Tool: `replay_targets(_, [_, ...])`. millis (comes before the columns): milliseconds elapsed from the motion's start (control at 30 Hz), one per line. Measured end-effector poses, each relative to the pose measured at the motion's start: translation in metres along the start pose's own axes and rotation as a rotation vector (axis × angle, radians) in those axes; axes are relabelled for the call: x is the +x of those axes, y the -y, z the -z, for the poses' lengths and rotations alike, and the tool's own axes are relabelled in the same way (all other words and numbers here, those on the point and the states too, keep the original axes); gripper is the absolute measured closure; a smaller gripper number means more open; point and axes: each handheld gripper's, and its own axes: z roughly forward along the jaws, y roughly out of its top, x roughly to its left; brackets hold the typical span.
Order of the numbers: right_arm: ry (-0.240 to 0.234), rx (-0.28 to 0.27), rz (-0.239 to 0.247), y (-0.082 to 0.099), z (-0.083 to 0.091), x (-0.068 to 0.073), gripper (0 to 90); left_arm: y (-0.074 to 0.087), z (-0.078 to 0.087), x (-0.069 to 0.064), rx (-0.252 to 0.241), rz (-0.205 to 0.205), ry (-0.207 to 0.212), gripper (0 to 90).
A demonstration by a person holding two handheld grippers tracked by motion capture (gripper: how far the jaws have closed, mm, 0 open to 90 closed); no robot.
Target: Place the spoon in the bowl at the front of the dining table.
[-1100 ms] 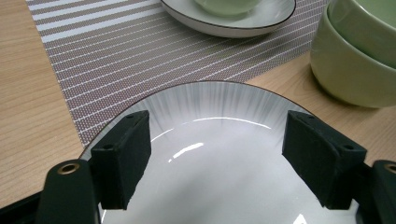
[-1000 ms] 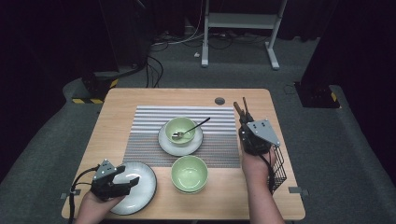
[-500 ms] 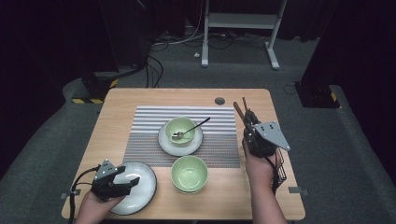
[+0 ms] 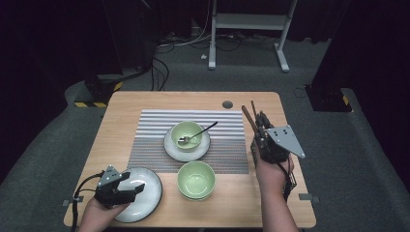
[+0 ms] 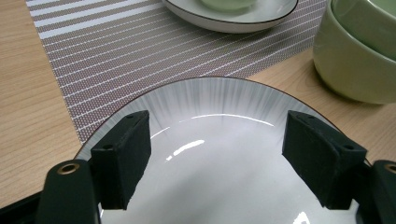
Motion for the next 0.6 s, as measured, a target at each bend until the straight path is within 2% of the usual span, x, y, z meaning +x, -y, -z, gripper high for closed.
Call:
replay_targets(133, [0.003, -0.004, 0.013, -0.001, 0.001, -0.001, 82.0, -0.001, 0.001, 0.000, -0.003, 0.002, 0.009, 24.0])
replay_targets(600, [0.014, -0.043, 0.004, -0.008, 0.011, -0.007, 82.8, -0.001, 0.000, -0.001, -0.002, -0.001, 0.006, 24.0])
